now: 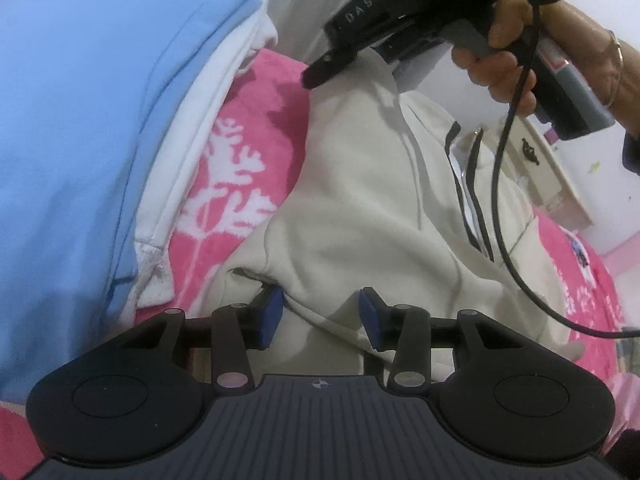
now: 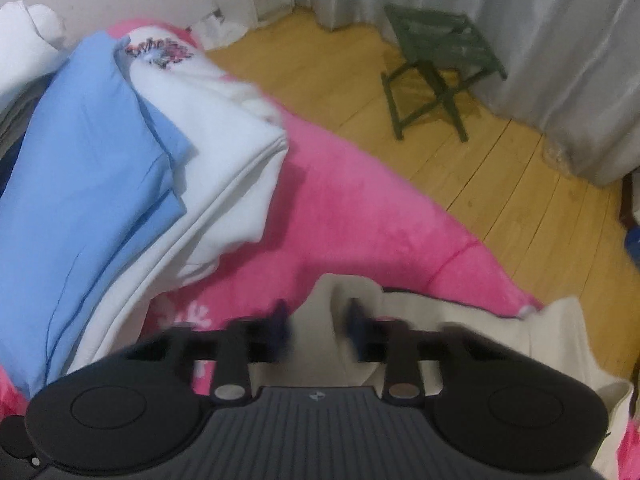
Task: Fold clothes
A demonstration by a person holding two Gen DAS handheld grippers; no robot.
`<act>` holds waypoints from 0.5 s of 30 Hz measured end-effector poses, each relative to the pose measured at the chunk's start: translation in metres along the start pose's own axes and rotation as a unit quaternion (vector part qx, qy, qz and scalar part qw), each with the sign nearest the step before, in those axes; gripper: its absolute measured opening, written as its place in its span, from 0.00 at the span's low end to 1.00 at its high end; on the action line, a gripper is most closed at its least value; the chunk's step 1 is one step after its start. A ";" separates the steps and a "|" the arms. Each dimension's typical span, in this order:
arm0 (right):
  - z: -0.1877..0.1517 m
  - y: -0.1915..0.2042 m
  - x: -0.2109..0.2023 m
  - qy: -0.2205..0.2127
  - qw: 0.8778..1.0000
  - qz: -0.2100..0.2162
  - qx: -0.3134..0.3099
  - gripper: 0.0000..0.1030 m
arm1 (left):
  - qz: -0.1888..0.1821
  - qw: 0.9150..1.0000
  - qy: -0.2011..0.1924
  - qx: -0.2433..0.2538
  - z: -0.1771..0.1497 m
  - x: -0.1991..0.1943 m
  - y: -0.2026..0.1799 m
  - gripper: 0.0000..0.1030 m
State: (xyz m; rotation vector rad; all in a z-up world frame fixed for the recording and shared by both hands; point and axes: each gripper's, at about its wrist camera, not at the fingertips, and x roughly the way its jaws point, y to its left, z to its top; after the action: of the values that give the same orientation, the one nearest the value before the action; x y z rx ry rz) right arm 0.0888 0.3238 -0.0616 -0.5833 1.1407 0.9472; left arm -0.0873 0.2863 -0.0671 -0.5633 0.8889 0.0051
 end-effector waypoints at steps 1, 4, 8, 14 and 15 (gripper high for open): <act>-0.002 -0.008 -0.006 -0.021 0.999 0.016 0.021 0.09 | -0.003 1.000 -0.001 -0.003 -0.001 -0.001 0.002 0.41; -0.013 -0.035 -0.019 -0.084 0.988 0.079 0.104 0.07 | -0.014 1.000 -0.008 -0.021 0.001 -0.005 0.010 0.41; -0.039 -0.079 -0.015 -0.155 0.944 0.180 0.228 0.06 | -0.047 0.995 -0.028 -0.088 0.003 -0.010 0.028 0.41; -0.051 -0.098 0.001 -0.178 0.921 0.204 0.278 0.06 | -0.062 0.990 -0.035 -0.124 0.006 0.001 0.040 0.34; -0.050 -0.098 0.001 -0.177 0.924 0.200 0.273 0.06 | -0.059 0.990 -0.037 -0.122 0.006 0.000 0.039 0.28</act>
State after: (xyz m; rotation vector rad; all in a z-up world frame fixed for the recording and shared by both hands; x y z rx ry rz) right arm 0.1486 0.2354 -0.0859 0.2795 1.1425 0.9710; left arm -0.0920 0.3222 -0.0828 -0.8383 0.7870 0.0272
